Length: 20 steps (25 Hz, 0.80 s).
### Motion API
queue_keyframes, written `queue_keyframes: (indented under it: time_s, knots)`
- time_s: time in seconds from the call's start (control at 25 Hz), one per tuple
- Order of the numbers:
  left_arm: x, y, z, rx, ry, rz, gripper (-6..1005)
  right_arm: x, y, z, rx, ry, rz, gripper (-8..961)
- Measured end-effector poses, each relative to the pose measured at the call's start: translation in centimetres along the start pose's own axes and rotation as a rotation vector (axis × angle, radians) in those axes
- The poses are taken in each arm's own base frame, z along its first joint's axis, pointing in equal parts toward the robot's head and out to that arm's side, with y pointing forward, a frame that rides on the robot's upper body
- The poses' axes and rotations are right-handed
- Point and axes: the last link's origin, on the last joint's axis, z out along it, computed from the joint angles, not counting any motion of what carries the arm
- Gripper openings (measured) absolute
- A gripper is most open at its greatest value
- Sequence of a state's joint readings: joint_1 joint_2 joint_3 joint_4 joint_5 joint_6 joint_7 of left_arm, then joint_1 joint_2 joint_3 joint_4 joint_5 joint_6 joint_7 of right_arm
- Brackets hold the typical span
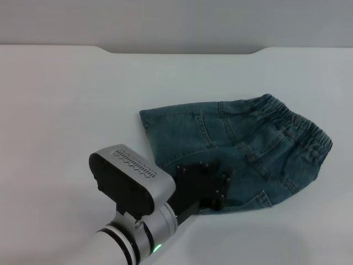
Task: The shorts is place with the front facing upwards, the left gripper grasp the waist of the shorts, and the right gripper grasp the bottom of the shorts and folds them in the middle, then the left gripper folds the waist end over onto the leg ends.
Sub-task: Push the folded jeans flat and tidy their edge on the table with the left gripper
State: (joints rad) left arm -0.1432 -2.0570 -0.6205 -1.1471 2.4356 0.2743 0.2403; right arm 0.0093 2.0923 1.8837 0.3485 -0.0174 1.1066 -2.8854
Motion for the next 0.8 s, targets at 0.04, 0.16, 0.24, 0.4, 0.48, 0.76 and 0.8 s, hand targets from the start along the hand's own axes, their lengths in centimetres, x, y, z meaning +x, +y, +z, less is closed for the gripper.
queue_keyframes:
  time_s: [0.04,0.16,0.24,0.4,0.48,0.76,0.8]
  knots:
    - [0.0,0.0,0.0,0.000,0.000,0.000,362,0.0,0.0,0.0,-0.001,-0.002,0.000,1]
    - [-0.4,-0.2,0.1,0.003,-0.014,-0.016,261,-0.1,0.1,0.1,-0.005,-0.006,-0.001,1]
    - [-1.0,-0.8,0.3,0.008,-0.034,-0.039,193,-0.1,0.2,0.1,-0.011,-0.007,-0.003,1]
    - [-1.0,-2.2,1.0,0.028,-0.020,-0.026,5,-0.2,0.3,0.2,-0.015,-0.009,-0.004,1]
    - [-0.8,-2.9,1.5,0.029,-0.018,-0.022,3,-0.2,0.3,0.2,-0.016,-0.009,-0.004,1]
    - [-0.7,-3.9,2.2,0.033,-0.015,-0.022,-1,0.0,0.3,-0.2,-0.023,-0.003,-0.007,1]
    - [-0.6,-4.0,2.3,0.033,-0.010,-0.022,-2,0.0,0.3,-0.2,-0.023,-0.004,-0.006,1]
